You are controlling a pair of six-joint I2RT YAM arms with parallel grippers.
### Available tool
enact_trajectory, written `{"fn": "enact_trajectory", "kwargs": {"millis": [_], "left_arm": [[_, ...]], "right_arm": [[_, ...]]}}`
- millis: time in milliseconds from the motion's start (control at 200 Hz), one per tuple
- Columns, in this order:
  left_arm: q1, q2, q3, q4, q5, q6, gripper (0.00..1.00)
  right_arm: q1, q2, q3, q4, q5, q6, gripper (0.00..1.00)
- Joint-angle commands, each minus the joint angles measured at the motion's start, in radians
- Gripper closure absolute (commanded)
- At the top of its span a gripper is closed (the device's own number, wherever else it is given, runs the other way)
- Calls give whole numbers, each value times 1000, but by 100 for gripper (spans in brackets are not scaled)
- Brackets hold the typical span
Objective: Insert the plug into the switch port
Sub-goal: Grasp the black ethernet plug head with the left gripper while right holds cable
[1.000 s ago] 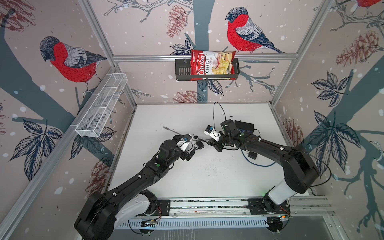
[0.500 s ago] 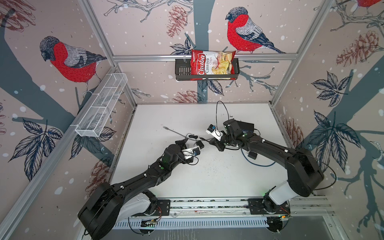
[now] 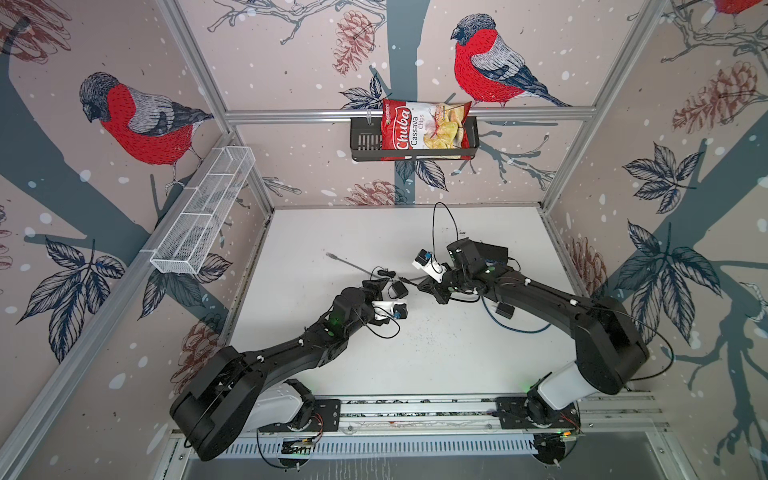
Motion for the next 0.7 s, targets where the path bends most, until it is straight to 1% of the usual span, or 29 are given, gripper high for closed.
{"fn": "enact_trajectory", "kwargs": {"millis": [0,220,280,435,535,635,695], "left_arm": [[-2,45,13,140,-7,25,22],[-2,140,22,309,-49,76,28],[-2,161,29,332,-49,96,29],[-1,196,63,316,-31,111,31],[-2,213,74,328,-40,124,34],[-2,226,84,321,-41,141,40],[-2,233,88,316,-43,147,42]], "right_arm": [[1,7,13,-23,-32,-11,92],[1,12,26,-36,-54,-10,92],[1,15,33,-42,-59,-10,92],[1,18,47,-57,-65,-11,92],[1,16,50,-63,-69,-13,92],[0,17,49,-66,-78,-13,91],[0,17,50,-68,-83,-13,91]]}}
